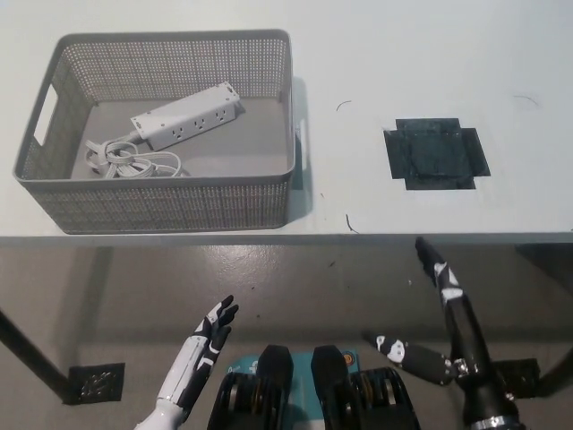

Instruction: Use the right hand to pick up a power strip and put it into a container on the left side

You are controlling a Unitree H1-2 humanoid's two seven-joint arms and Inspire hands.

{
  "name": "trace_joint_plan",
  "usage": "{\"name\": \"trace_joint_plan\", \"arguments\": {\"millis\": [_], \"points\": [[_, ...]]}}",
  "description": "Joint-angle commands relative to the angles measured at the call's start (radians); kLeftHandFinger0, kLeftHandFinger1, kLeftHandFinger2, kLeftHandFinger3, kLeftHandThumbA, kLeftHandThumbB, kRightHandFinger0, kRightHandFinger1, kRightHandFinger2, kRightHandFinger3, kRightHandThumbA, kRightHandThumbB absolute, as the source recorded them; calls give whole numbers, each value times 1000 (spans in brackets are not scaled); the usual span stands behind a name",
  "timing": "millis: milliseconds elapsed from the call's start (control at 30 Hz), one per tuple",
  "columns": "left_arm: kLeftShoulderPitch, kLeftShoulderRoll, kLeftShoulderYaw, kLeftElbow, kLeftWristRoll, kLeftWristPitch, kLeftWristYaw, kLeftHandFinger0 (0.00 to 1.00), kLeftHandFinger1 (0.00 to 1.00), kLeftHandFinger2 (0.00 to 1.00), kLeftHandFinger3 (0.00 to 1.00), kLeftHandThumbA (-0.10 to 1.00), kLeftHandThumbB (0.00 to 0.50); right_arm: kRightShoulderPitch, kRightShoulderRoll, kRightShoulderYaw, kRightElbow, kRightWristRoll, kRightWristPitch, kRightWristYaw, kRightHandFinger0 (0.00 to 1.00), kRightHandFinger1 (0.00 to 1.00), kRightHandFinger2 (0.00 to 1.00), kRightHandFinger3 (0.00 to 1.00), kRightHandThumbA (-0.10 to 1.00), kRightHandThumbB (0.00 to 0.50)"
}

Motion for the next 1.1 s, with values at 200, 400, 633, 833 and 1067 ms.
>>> {"name": "trace_joint_plan", "arguments": {"millis": [200, 400, 633, 833, 1067], "points": [[-20, 4, -4, -37, -14, -41, 5, 1000, 1000, 1000, 1000, 1000, 124, -57, -33, -33, 145, 163, 74, 49, 1000, 1000, 1000, 1000, 1000, 54], [-23, 5, -2, -41, 1, -41, 28, 1000, 1000, 1000, 1000, 1000, 136, -83, -41, -15, 147, 211, 189, 99, 1000, 1000, 1000, 1000, 1000, 19], [-36, 10, 11, -36, 2, -41, 38, 1000, 1000, 1000, 1000, 1000, 156, -94, -47, 2, 138, 212, 217, 103, 1000, 1000, 1000, 1000, 1000, 10], [-55, 12, 35, -19, -17, -41, 44, 1000, 1000, 1000, 1000, 1000, 174, -99, -56, 21, 126, 191, 226, 93, 1000, 1000, 1000, 1000, 1000, 0], [-76, 13, 59, -5, -12, -41, 70, 1000, 1000, 1000, 1000, 1000, 176, -105, -60, 29, 127, 198, 206, 89, 1000, 1000, 1000, 1000, 1000, 0]]}}
